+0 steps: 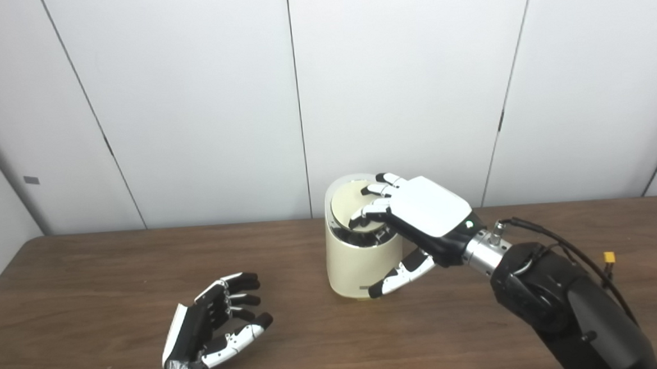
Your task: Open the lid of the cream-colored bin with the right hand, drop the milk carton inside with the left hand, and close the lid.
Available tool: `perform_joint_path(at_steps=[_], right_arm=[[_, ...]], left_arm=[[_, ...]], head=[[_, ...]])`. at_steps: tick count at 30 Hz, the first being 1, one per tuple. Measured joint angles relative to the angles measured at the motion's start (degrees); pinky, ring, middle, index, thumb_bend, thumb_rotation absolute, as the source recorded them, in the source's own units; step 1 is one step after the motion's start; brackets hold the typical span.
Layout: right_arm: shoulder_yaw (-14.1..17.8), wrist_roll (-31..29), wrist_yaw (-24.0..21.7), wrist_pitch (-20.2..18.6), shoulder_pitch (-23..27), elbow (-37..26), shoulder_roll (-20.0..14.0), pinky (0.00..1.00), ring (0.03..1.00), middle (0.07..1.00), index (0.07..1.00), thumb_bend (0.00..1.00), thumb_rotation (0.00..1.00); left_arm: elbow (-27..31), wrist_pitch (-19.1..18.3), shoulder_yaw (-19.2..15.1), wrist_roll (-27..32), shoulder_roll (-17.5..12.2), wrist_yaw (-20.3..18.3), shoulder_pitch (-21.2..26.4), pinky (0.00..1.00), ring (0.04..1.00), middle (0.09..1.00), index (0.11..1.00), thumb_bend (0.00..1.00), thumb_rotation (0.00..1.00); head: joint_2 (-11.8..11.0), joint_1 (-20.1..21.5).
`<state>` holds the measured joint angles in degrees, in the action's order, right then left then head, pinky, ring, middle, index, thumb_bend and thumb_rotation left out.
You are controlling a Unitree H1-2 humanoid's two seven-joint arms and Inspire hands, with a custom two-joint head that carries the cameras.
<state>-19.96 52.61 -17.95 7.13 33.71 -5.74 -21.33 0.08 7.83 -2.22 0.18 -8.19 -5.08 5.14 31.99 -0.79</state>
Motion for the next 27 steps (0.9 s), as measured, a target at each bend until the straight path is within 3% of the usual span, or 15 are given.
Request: perform_joint_path(at_steps=[7,13,20,27], right_arm=[[0.53,-0.02,2.04,-0.05,-0.04,2.49,1.05,0.94,0.916,0.729,0.763,0.73,0.65],[-0.21,0.37,1.21,-0.14,0.08,2.87,0.85,0.95,0.929,0.745,0.772,0.8,0.7],[0.14,-0.21,-0.55,-0.68,-0.83,1.19,0.74,0.94,0.926,0.742,0.775,0.75,0.71],[3.11,-2.51,-0.12,-1.67,-2.5,-0.78,1.08,0.97,0.916,0.735,0.77,0.68,0.69]], left_arm=[[0.07,-0.08,-0.05,0.02,0.19,0.0,-0.2,0.56,0.659,0.73,0.74,0.66,0.15],[0.14,-0.09,-0.21,-0.04,0.19,0.28,-0.28,0.55,0.657,0.73,0.74,0.66,0.17],[0.46,-0.14,-0.22,-0.12,0.17,0.31,-0.52,0.56,0.658,0.731,0.743,0.67,0.19],[0.46,-0.12,-0.22,-0.03,0.17,0.23,-0.5,0.55,0.653,0.729,0.738,0.67,0.17]], head=[[0.27,-0.27],[0.27,-0.27],[0.62,-0.27],[0.62,-0.09]])
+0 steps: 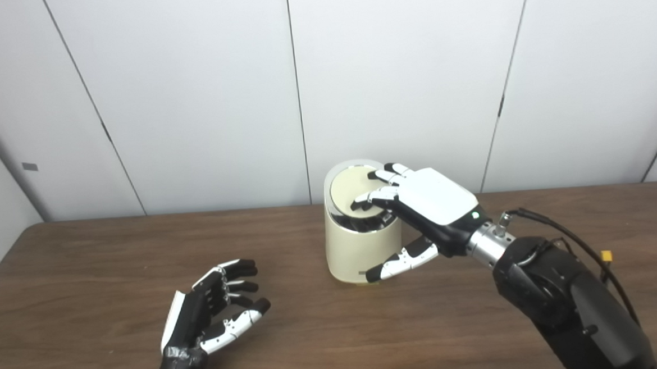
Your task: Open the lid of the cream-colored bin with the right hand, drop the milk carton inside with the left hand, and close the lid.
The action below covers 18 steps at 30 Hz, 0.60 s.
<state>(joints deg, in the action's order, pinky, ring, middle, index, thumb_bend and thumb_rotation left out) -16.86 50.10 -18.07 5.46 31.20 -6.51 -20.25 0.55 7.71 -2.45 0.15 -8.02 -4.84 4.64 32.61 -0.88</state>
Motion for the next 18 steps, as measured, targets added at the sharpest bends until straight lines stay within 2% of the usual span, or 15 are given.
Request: perform_joint_path(at_steps=[7,10,14,16,18], right_arm=[[3.81,-2.69,3.33,0.85,-0.26,-1.25,-0.05,0.94,0.908,0.756,0.779,0.67,0.68],[5.48,-3.88,4.68,0.76,-0.82,-1.35,0.12,0.87,0.899,0.794,0.816,0.69,0.62],[8.28,-5.11,7.37,-0.09,-2.9,-1.76,0.89,0.83,0.862,0.835,0.874,0.71,0.62],[9.59,-7.51,7.79,-0.73,-4.28,-1.59,1.28,0.85,0.897,0.865,0.878,0.75,0.55],[11.89,-12.69,7.81,-1.83,-6.18,-0.93,2.28,0.79,0.915,0.895,0.894,0.74,0.47]], left_arm=[[0.0,0.03,0.04,0.0,0.0,-0.16,0.18,0.54,0.645,0.725,0.74,0.68,0.18],[-0.01,0.03,0.01,0.02,0.0,-0.16,0.21,0.54,0.644,0.724,0.74,0.68,0.17],[-0.01,0.04,0.01,0.09,-0.02,-0.3,0.24,0.54,0.644,0.725,0.741,0.68,0.19],[-0.01,0.08,0.02,0.31,-0.01,-0.45,0.33,0.54,0.65,0.73,0.743,0.68,0.19],[-0.01,0.17,-0.01,0.57,-0.05,-0.56,0.43,0.54,0.651,0.733,0.746,0.68,0.2]], head=[[-0.09,0.0],[-0.18,0.0],[-0.18,0.0],[-0.18,0.0],[-0.26,0.09]])
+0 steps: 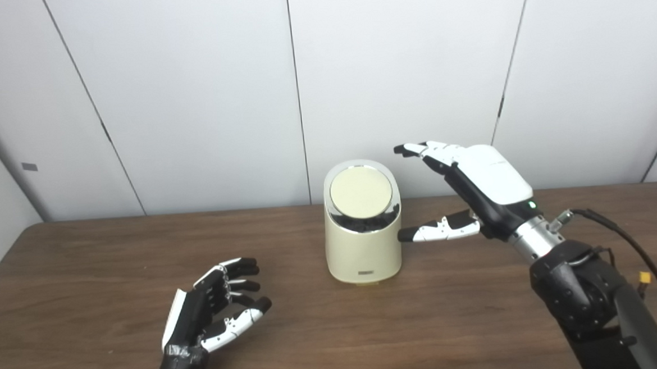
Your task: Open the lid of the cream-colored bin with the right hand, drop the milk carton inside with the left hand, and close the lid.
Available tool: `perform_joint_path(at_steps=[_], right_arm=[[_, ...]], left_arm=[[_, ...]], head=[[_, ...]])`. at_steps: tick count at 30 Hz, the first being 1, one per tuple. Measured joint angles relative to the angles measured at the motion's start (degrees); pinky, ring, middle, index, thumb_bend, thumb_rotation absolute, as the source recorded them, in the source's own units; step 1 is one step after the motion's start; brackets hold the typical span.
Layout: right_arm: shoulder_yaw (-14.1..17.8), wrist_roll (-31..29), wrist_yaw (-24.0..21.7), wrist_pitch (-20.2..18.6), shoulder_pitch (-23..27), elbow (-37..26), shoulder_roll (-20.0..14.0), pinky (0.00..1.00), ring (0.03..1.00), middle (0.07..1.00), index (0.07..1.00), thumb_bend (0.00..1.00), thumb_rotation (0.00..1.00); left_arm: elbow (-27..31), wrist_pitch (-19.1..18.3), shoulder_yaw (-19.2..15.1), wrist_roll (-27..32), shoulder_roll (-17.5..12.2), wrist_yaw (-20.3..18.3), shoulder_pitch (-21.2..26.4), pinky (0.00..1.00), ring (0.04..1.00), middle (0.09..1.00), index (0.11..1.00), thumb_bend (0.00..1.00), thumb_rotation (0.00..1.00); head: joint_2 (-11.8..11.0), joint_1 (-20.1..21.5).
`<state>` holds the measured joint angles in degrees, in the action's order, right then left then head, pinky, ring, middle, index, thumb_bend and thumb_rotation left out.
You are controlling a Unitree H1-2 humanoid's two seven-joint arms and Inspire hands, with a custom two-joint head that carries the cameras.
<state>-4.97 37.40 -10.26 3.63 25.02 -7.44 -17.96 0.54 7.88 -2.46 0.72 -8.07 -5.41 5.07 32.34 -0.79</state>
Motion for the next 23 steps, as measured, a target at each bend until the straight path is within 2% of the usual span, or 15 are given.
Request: perform_joint_path(at_steps=[2,5,7,9,12,13,17,19,23], right_arm=[[2.23,-5.93,-0.48,-2.07,-2.3,0.74,0.8,0.79,0.891,0.904,0.907,0.76,0.42],[4.03,-12.41,-1.12,-4.37,-5.62,1.95,1.56,0.76,0.869,0.891,0.912,0.78,0.42],[5.03,-16.91,-1.12,-4.21,-7.27,2.46,2.13,0.71,0.838,0.871,0.899,0.77,0.42],[5.83,-19.93,0.06,-2.61,-8.53,3.36,3.22,0.69,0.834,0.873,0.898,0.77,0.43],[5.85,-23.21,1.06,-0.78,-10.94,3.97,4.83,0.73,0.847,0.889,0.91,0.78,0.42],[5.82,-23.9,1.15,-0.62,-11.82,4.03,5.46,0.74,0.85,0.895,0.916,0.78,0.39],[5.85,-25.11,2.74,3.54,-13.01,7.5,6.26,0.73,0.833,0.891,0.941,0.78,0.35],[6.09,-25.13,3.9,5.83,-13.0,10.15,6.19,0.71,0.828,0.886,0.94,0.78,0.34],[6.03,-25.14,5.64,8.56,-12.98,11.52,6.24,0.71,0.827,0.883,0.931,0.79,0.34]], left_arm=[[0.0,0.01,-0.02,0.03,-0.07,-0.12,0.08,0.54,0.654,0.738,0.75,0.68,0.2],[0.0,0.07,-0.12,0.01,-0.43,-0.16,0.12,0.54,0.654,0.741,0.753,0.69,0.2],[0.0,0.08,-0.12,0.0,-0.63,-0.18,0.26,0.54,0.655,0.741,0.755,0.7,0.2],[0.0,0.17,-0.12,0.0,-0.77,-0.2,0.49,0.53,0.647,0.737,0.756,0.71,0.2],[0.0,0.5,-0.13,-0.06,-0.83,-0.21,1.09,0.53,0.64,0.735,0.759,0.71,0.2],[0.0,0.61,-0.18,-0.07,-0.94,-0.21,1.28,0.53,0.642,0.737,0.768,0.71,0.18],[0.0,2.0,-0.46,0.58,-1.61,-0.56,1.67,0.56,0.664,0.754,0.835,0.7,0.14],[0.0,2.14,-0.66,1.33,-1.76,-0.64,1.71,0.57,0.675,0.76,0.855,0.71,0.16],[0.0,2.14,-1.0,2.05,-1.86,-0.84,1.82,0.56,0.67,0.761,0.841,0.73,0.19]], head=[[0.0,0.0],[-0.09,0.09],[-0.09,0.09],[-0.18,0.0],[-0.26,0.18],[-0.26,0.35],[-0.44,0.88],[-0.44,0.88],[-0.35,0.97]])
